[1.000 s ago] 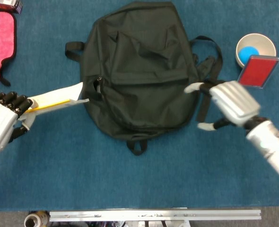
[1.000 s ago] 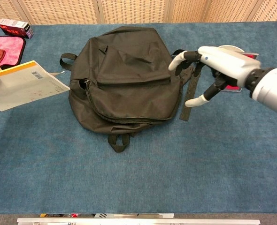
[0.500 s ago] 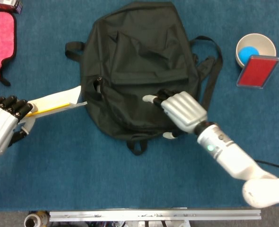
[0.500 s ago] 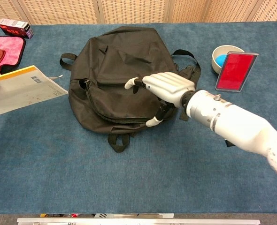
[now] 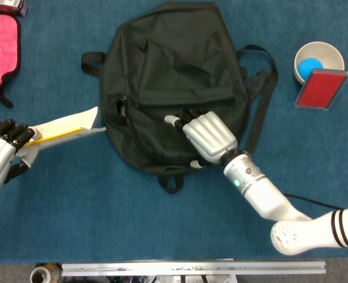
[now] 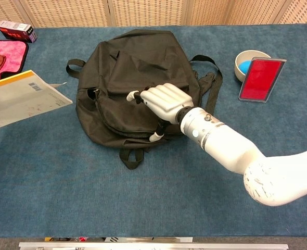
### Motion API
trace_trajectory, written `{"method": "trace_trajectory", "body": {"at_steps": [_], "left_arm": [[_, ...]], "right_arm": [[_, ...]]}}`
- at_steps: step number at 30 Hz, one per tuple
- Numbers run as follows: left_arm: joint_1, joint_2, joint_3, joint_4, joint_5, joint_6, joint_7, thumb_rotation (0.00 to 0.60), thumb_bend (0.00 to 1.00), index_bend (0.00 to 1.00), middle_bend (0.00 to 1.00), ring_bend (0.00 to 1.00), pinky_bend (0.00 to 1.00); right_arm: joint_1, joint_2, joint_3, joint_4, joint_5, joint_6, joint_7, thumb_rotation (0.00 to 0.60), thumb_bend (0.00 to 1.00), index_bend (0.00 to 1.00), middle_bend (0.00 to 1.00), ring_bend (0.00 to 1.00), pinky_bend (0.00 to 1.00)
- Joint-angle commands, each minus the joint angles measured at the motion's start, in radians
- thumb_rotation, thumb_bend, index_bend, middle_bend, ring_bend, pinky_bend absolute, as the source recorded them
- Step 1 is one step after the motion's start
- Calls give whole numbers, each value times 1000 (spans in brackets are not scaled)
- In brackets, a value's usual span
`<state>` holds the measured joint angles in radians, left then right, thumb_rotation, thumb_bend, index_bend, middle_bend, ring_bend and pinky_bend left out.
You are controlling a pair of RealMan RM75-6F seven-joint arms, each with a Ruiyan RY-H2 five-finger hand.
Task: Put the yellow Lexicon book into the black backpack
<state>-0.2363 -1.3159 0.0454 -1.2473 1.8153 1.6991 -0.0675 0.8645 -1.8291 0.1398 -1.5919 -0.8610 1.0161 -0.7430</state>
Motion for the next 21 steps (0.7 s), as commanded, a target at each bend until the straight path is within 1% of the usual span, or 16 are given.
{"method": "trace_trajectory", "body": {"at_steps": [1, 4, 6, 7, 11, 14, 15, 17, 18, 20, 21], "left_arm": [[2, 2, -1, -1, 1, 3, -4, 600, 494, 617, 622, 534, 706], [2, 4, -1, -5, 3, 5, -8, 600, 494, 617, 621, 534, 706], [2, 5, -2, -6, 4, 5, -8, 600, 494, 617, 621, 534, 706], [2, 5, -2, -7, 5, 4, -8, 600, 494, 616, 621, 534, 706], [0, 8, -4, -10, 3, -1, -10, 600, 494, 616, 621, 534, 706], [-2, 10, -7, -11, 1, -5, -14, 600, 494, 616, 621, 534, 706], [-3, 11, -8, -11, 0, -6, -16, 600, 494, 616, 621, 534, 706], [-6, 12, -9, -11, -1, -12, -21, 600, 494, 616, 621, 534, 705], [-7, 13, -9, -11, -2, -14, -22, 600, 494, 616, 621, 534, 705], [-10, 14, -9, -9, -1, -19, -26, 600, 494, 616, 621, 534, 706], [-12, 15, -9, -9, 0, -22, -30, 600, 494, 616, 621, 534, 706]], "right_arm": [[6, -4, 15, 17, 18, 3, -1, 600, 0, 174, 251, 148, 270], [13, -4, 32, 34, 42, 0, 2, 600, 7, 174, 251, 148, 270], [17, -3, 39, 41, 52, -3, 3, 600, 59, 174, 252, 148, 270], [19, -3, 43, 45, 57, -5, 4, 600, 106, 174, 254, 147, 270], [30, -9, 62, 76, 70, -8, 13, 600, 373, 189, 307, 176, 275], [39, -13, 78, 94, 88, -23, 28, 600, 570, 279, 370, 251, 347], [44, -15, 83, 101, 93, -27, 28, 600, 620, 298, 386, 274, 370], [55, -19, 93, 117, 99, -30, 25, 600, 784, 359, 434, 350, 449], [60, -22, 97, 124, 99, -29, 25, 600, 835, 387, 455, 378, 486], [70, -26, 109, 137, 106, -34, 28, 600, 941, 468, 512, 451, 595], [75, -27, 115, 141, 111, -38, 29, 600, 974, 506, 540, 486, 649]]}}
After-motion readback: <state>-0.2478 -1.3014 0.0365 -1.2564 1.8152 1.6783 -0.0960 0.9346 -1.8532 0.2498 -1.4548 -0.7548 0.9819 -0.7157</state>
